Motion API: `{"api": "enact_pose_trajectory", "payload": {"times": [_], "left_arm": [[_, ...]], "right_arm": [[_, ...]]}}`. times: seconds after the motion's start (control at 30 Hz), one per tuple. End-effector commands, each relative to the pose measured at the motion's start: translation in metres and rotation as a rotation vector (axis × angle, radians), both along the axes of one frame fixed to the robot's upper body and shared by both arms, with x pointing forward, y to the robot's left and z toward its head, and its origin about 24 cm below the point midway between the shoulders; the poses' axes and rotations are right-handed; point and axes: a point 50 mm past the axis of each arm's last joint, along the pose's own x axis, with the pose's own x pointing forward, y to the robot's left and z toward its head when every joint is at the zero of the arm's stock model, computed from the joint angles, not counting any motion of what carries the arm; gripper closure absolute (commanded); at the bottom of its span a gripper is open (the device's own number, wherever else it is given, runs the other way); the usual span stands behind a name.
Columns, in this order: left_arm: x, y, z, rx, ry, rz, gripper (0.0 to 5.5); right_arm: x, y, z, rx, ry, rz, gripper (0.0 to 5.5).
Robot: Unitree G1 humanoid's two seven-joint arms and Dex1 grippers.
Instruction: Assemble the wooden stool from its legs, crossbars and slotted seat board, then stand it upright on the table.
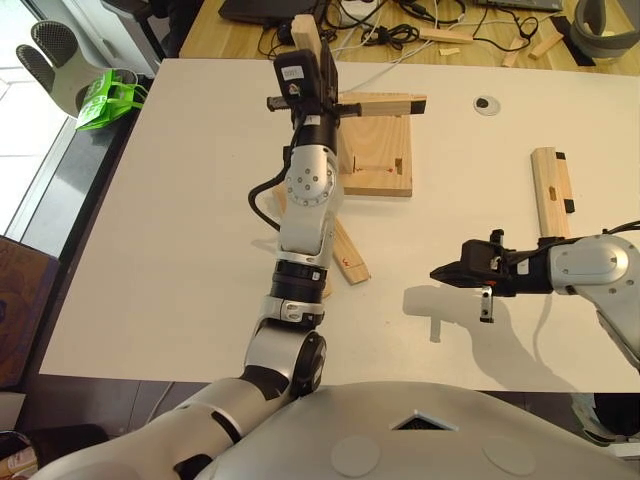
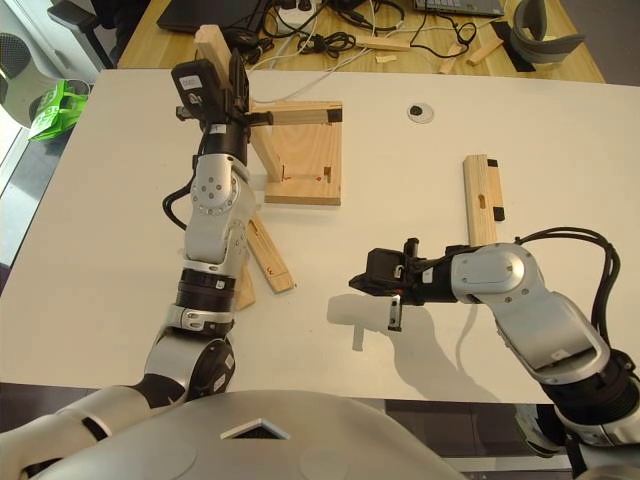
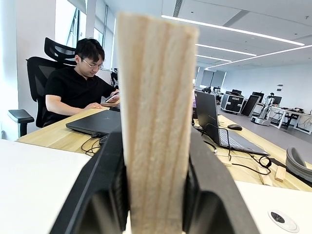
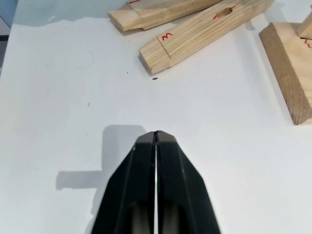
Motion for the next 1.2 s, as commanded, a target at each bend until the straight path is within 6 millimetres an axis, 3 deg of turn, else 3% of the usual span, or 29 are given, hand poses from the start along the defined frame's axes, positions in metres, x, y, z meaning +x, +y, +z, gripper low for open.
{"api": "enact_pose_trajectory", "payload": {"times": [0.03,0.2,0.53,0.73,0.97,1.13,1.2], "left_arm": [[-0.004,0.004,-0.037,0.044,0.103,0.026,4.48],[0.003,-0.007,-0.037,-0.014,0.163,0.028,4.48],[0.003,-0.008,-0.036,0.045,0.068,-0.004,4.48],[0.001,-0.013,-0.023,0.029,-0.010,-0.037,3.44],[-0.005,-0.014,0.009,0.051,-0.156,-0.040,2.51],[-0.024,0.003,0.057,0.106,-0.324,-0.004,1.86],[-0.034,0.020,0.077,0.161,-0.367,0.027,1.67]], "right_arm": [[0.003,-0.006,0.004,-0.031,-0.017,0.023,5.50],[0.008,-0.012,0.002,-0.079,-0.037,0.042,5.50],[0.014,-0.002,0.008,-0.085,-0.070,0.057,5.50],[0.013,-0.005,0.006,-0.088,-0.064,0.054,5.50],[0.011,-0.003,0.005,-0.076,-0.051,0.048,5.50],[0.008,-0.004,0.007,-0.079,-0.056,0.041,5.50],[0.009,-0.009,0.007,-0.100,-0.072,0.034,5.50]]}}
